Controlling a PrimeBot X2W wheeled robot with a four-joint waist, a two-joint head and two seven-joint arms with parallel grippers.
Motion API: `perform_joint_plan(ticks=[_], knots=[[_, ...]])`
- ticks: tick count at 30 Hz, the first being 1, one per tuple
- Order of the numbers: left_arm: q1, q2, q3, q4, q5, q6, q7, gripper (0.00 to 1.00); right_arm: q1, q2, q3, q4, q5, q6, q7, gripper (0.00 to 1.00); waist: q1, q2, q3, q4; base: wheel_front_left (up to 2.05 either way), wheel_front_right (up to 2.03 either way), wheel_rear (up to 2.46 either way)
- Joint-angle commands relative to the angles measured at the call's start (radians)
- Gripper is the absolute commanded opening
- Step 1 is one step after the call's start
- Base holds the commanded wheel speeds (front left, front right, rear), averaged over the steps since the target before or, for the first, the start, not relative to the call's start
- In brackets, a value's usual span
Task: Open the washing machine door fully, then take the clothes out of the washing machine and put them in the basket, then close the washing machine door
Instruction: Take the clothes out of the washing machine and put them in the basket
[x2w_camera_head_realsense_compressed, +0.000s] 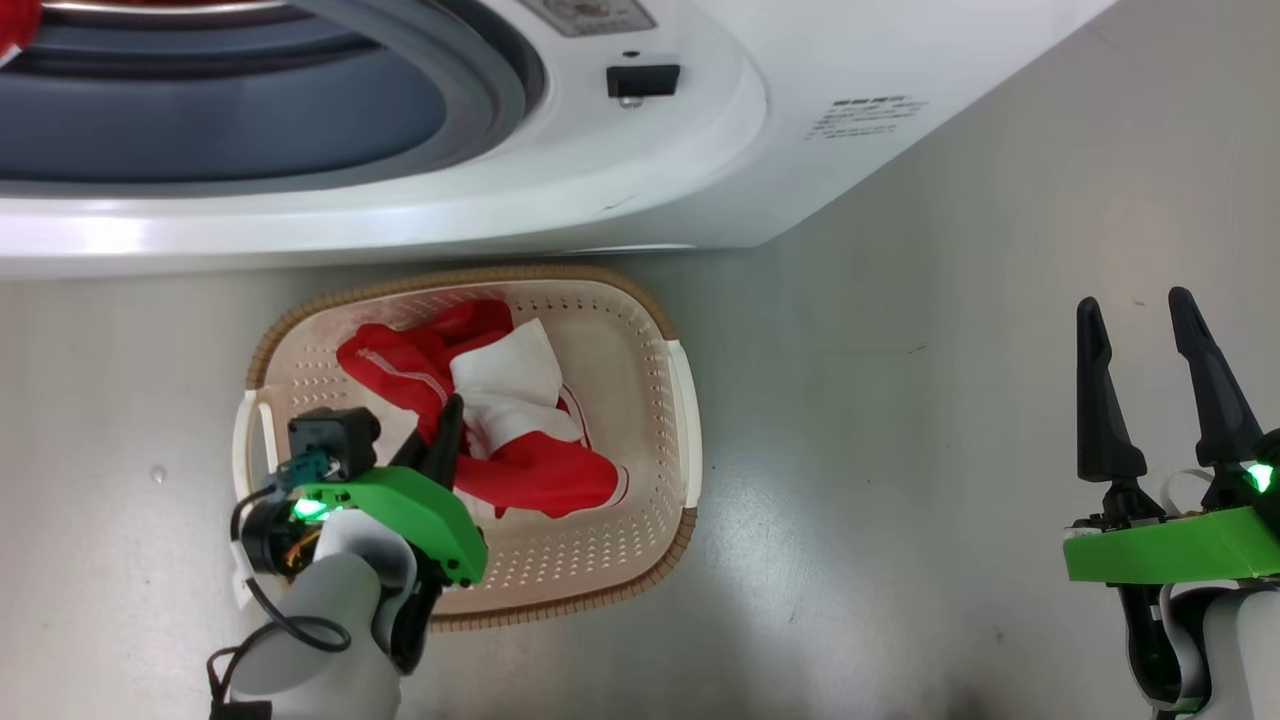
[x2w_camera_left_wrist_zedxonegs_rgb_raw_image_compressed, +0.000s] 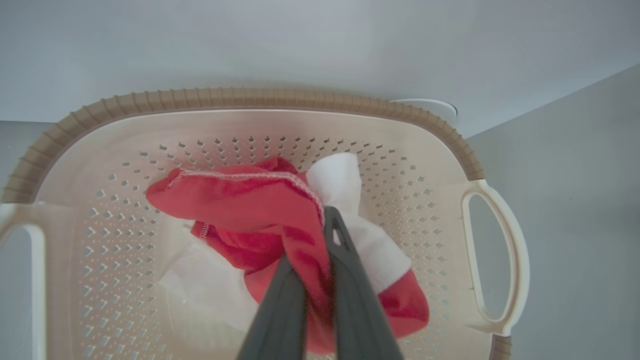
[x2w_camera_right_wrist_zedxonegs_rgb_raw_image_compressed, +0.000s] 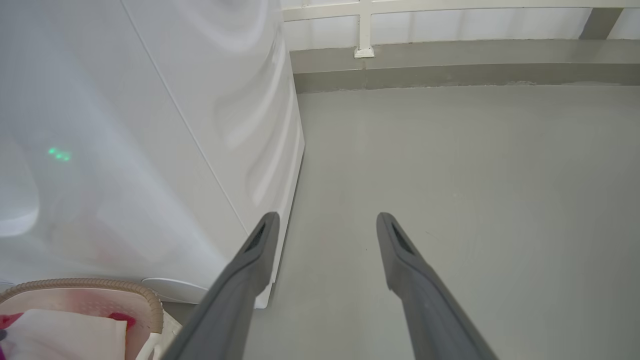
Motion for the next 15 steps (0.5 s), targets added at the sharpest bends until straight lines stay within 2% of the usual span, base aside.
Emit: perform_joint_plan(ticks=[1, 2, 4, 5, 6, 15], knots=[[0.010, 0.028, 0.029, -0.003, 0.009, 0.001, -0.006, 0.48, -0.002, -0.007, 0.021, -0.025, -0.012, 0.006, -0.006, 1.00, 0.0000, 0.0000, 0.007, 0.000, 0.00, 0.00, 0.00], [0.008, 0.028, 0.031, -0.001, 0.011, 0.002, -0.006, 0.65, -0.002, -0.007, 0.020, -0.025, -0.012, 0.006, -0.006, 1.00, 0.0000, 0.0000, 0.008, 0.000, 0.00, 0.00, 0.00], [0.005, 0.028, 0.035, 0.003, 0.016, 0.003, -0.006, 0.83, -0.003, -0.007, 0.020, -0.025, -0.013, 0.006, -0.006, 1.00, 0.0000, 0.0000, 0.009, 0.001, 0.00, 0.00, 0.00], [0.004, 0.028, 0.039, 0.004, 0.017, 0.005, -0.006, 0.98, -0.003, -0.008, 0.020, -0.025, -0.013, 0.006, -0.006, 1.00, 0.0000, 0.0000, 0.008, 0.002, 0.00, 0.00, 0.00], [0.004, 0.028, 0.042, 0.004, 0.018, 0.005, -0.006, 1.00, -0.004, -0.007, 0.020, -0.024, -0.014, 0.006, -0.006, 1.00, 0.0000, 0.0000, 0.006, 0.003, 0.00, 0.00, 0.00], [0.035, 0.028, 0.067, -0.008, 0.026, 0.005, -0.006, 1.00, 0.005, -0.011, 0.027, -0.013, -0.015, 0.006, -0.006, 1.00, 0.0000, 0.0000, -0.032, 0.012, 0.00, 0.00, 0.00]])
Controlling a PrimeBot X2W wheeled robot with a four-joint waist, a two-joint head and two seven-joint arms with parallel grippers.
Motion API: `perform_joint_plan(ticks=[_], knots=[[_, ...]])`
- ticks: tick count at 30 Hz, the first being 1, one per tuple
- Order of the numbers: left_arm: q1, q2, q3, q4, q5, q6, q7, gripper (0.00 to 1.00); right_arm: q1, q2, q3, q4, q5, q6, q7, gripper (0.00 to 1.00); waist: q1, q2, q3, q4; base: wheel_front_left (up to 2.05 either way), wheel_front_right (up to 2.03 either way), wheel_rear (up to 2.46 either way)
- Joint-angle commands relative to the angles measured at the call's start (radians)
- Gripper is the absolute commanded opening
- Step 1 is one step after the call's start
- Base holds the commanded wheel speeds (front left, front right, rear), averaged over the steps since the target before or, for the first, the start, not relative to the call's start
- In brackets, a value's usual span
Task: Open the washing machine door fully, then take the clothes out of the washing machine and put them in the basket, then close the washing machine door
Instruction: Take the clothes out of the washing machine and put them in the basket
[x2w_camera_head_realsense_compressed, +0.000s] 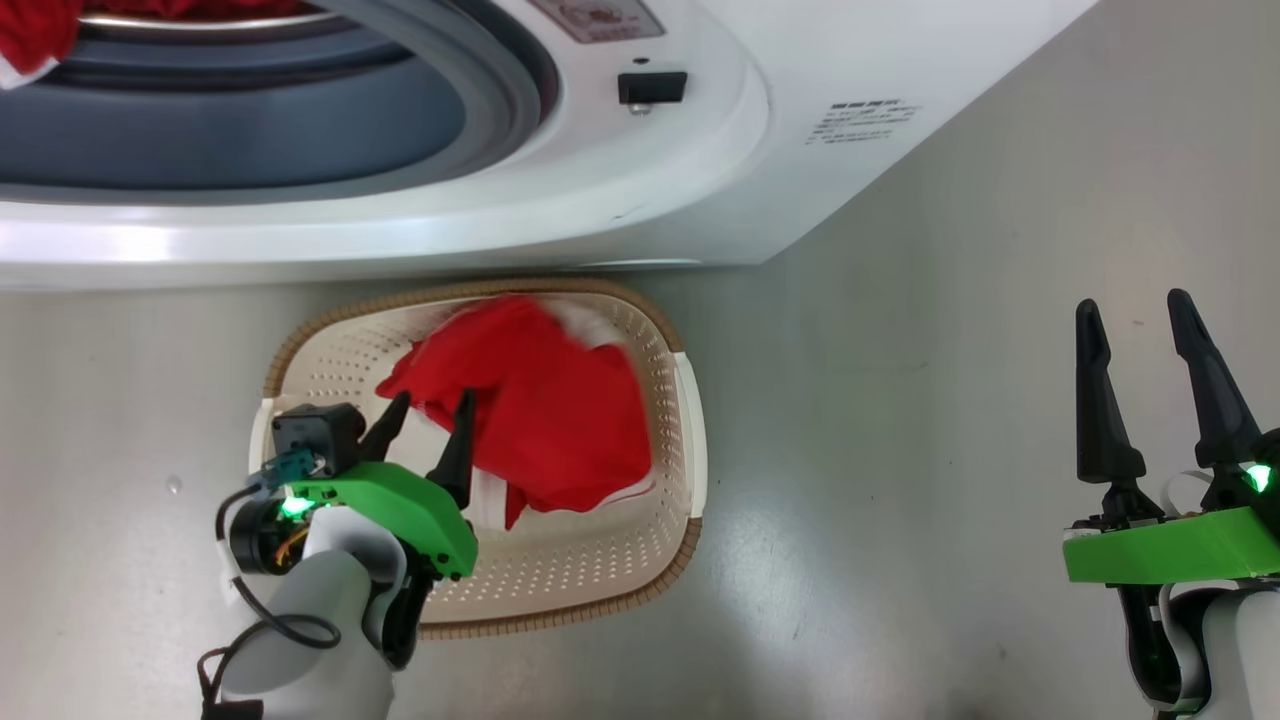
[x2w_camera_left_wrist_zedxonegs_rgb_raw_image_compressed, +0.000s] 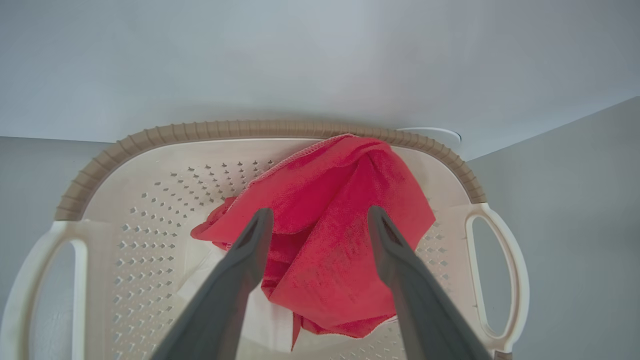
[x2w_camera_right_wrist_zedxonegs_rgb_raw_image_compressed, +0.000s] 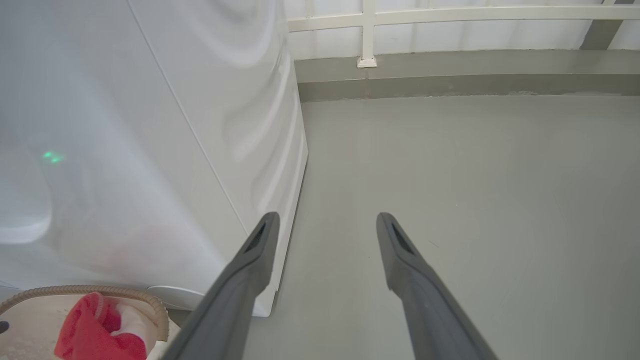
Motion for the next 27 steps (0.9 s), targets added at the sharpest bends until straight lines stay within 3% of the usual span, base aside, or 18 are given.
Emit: perform_joint_plan(ticks=[1, 27], knots=[[0.044, 0.029, 0.031, -0.016, 0.009, 0.004, -0.006, 1.00, 0.007, -0.009, 0.026, -0.016, -0.014, 0.006, -0.006, 1.00, 0.0000, 0.0000, -0.015, 0.004, 0.00, 0.00, 0.00], [0.306, 0.029, 0.238, -0.360, 0.162, 0.000, -0.006, 1.00, 0.110, -0.027, 0.057, 0.037, -0.006, 0.006, -0.006, 1.00, 0.0000, 0.0000, -0.318, 0.020, 0.00, 0.00, 0.00]])
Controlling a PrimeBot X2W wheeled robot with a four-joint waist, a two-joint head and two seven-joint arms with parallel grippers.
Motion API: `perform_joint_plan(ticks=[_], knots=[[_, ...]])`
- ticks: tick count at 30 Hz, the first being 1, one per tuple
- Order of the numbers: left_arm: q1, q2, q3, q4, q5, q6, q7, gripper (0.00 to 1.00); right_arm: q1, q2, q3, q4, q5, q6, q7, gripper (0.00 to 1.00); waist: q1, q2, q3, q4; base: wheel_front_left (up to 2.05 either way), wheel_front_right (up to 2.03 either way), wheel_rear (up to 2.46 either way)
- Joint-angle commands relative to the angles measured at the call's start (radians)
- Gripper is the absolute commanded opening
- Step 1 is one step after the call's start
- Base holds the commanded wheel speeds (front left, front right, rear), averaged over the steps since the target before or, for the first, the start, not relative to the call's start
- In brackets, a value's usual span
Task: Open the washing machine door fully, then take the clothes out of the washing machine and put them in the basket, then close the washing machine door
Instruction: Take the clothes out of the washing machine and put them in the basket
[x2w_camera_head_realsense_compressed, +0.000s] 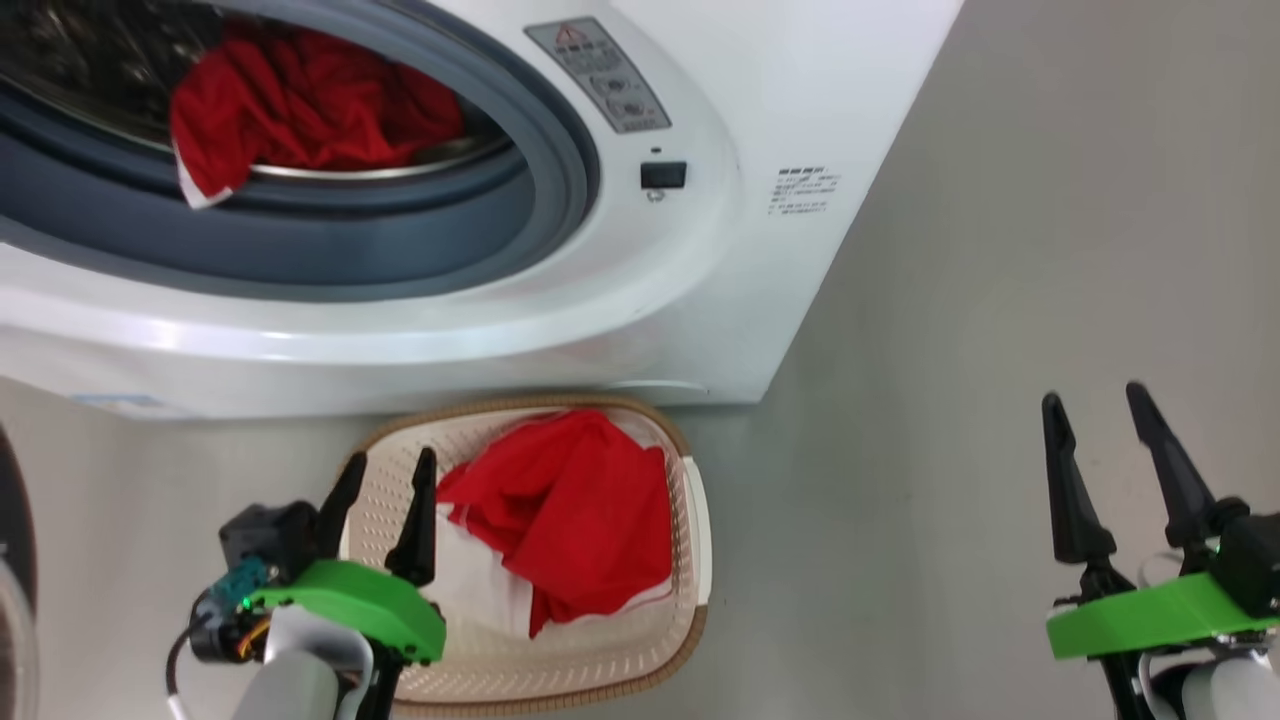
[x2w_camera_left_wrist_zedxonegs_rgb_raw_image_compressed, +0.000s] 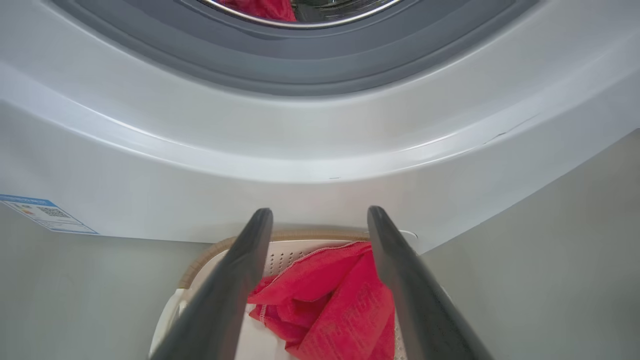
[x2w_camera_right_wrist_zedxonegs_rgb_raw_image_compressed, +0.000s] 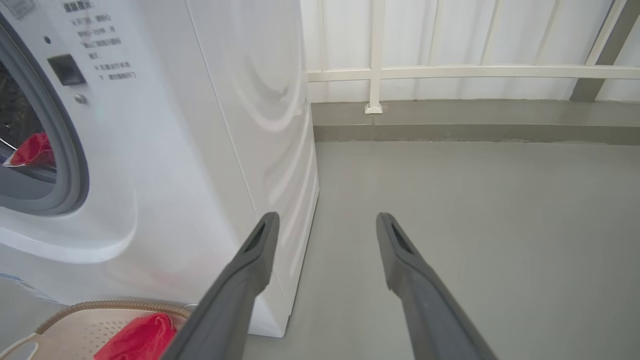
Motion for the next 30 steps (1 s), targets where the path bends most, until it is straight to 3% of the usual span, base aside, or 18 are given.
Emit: perform_joint_plan(ticks=[1, 30], knots=[[0.036, 0.028, 0.038, -0.040, 0.013, -0.001, -0.006, 1.00, 0.018, -0.015, 0.027, -0.019, -0.005, 0.006, -0.006, 1.00, 0.0000, 0.0000, -0.057, 0.004, 0.00, 0.00, 0.00], [0.407, 0.028, 0.144, -0.477, 0.100, -0.007, -0.006, 1.00, 0.204, -0.028, 0.020, -0.011, 0.009, 0.006, -0.006, 1.00, 0.0000, 0.0000, -0.309, 0.006, 0.00, 0.00, 0.00]])
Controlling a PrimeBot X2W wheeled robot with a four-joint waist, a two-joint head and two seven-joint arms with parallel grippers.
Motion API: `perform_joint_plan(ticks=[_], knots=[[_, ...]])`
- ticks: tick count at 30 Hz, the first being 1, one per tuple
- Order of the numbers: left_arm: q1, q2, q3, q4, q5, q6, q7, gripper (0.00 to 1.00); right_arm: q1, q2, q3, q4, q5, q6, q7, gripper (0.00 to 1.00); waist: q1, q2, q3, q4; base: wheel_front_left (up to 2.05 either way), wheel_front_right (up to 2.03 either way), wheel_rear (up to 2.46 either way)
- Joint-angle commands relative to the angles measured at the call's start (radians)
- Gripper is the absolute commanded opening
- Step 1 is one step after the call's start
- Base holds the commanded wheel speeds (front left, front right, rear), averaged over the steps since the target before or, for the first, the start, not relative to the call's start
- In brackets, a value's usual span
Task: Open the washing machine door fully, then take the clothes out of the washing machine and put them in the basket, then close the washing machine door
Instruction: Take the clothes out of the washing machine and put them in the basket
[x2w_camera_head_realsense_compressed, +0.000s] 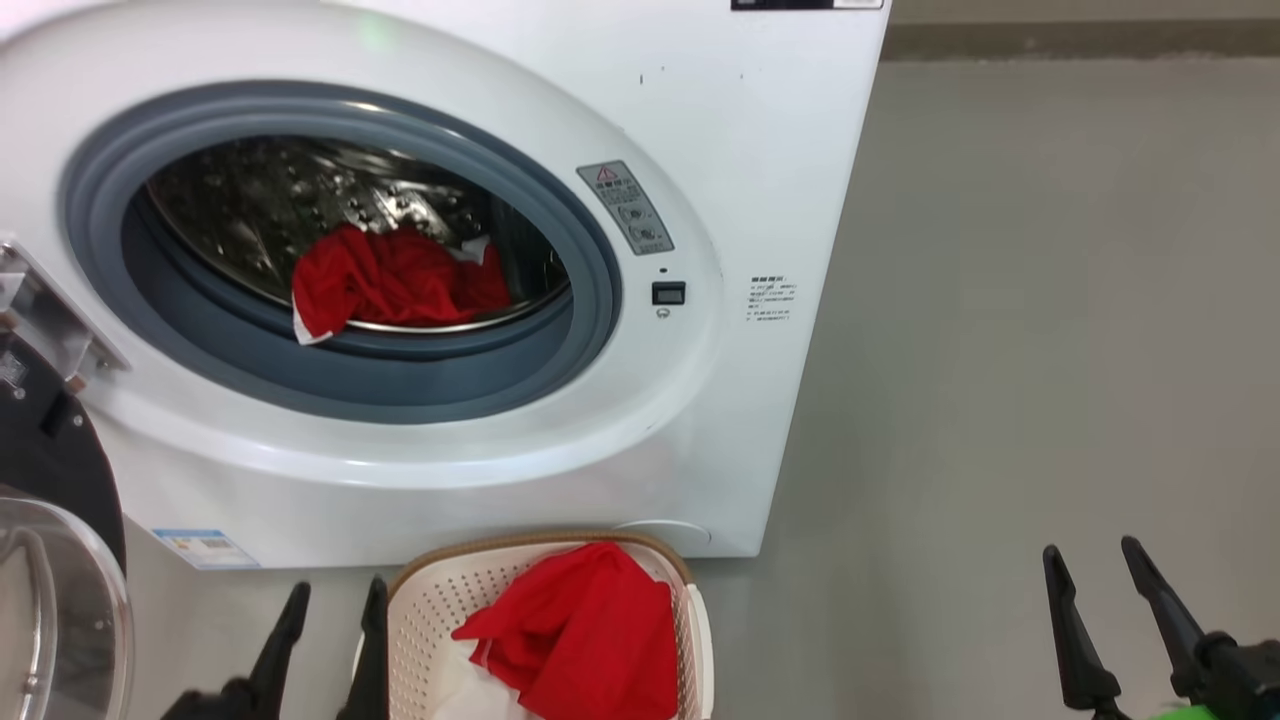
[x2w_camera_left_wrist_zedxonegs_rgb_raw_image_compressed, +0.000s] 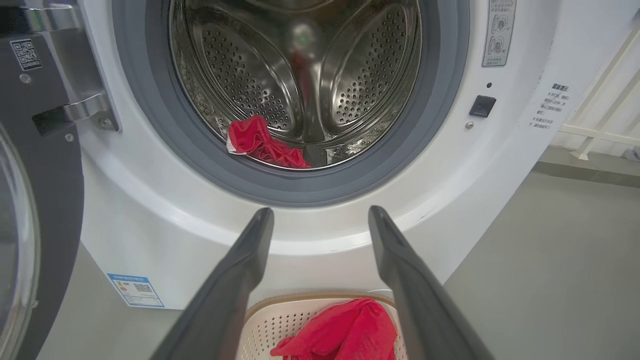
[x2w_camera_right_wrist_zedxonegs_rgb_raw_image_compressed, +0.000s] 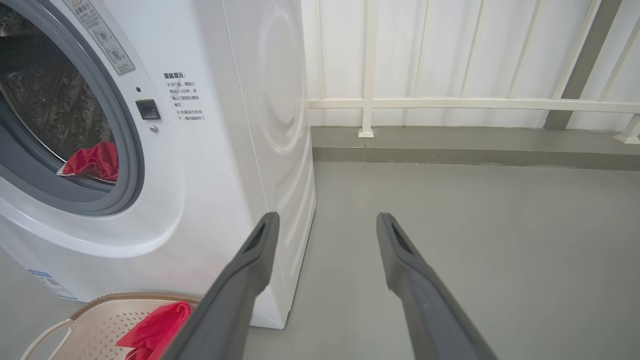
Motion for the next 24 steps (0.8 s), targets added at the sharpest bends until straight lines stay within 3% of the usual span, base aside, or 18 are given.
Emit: perform_joint_plan(ticks=[1, 11, 24], knots=[[0.016, 0.016, 0.036, -0.044, -0.001, -0.006, -0.006, 1.00, 0.003, -0.022, 0.020, -0.028, 0.006, 0.006, -0.006, 1.00, 0.0000, 0.0000, -0.019, -0.002, 0.00, 0.00, 0.00], [0.114, 0.016, 0.063, -0.126, -0.021, -0.006, -0.006, 1.00, 0.063, -0.020, -0.004, -0.038, 0.008, 0.006, -0.006, 1.00, 0.0000, 0.0000, -0.047, 0.002, 0.00, 0.00, 0.00], [0.125, 0.016, 0.055, -0.150, -0.040, 0.009, -0.006, 1.00, 0.057, -0.017, -0.008, -0.036, 0.007, 0.006, -0.006, 1.00, 0.0000, 0.0000, -0.042, -0.002, 0.00, 0.00, 0.00]])
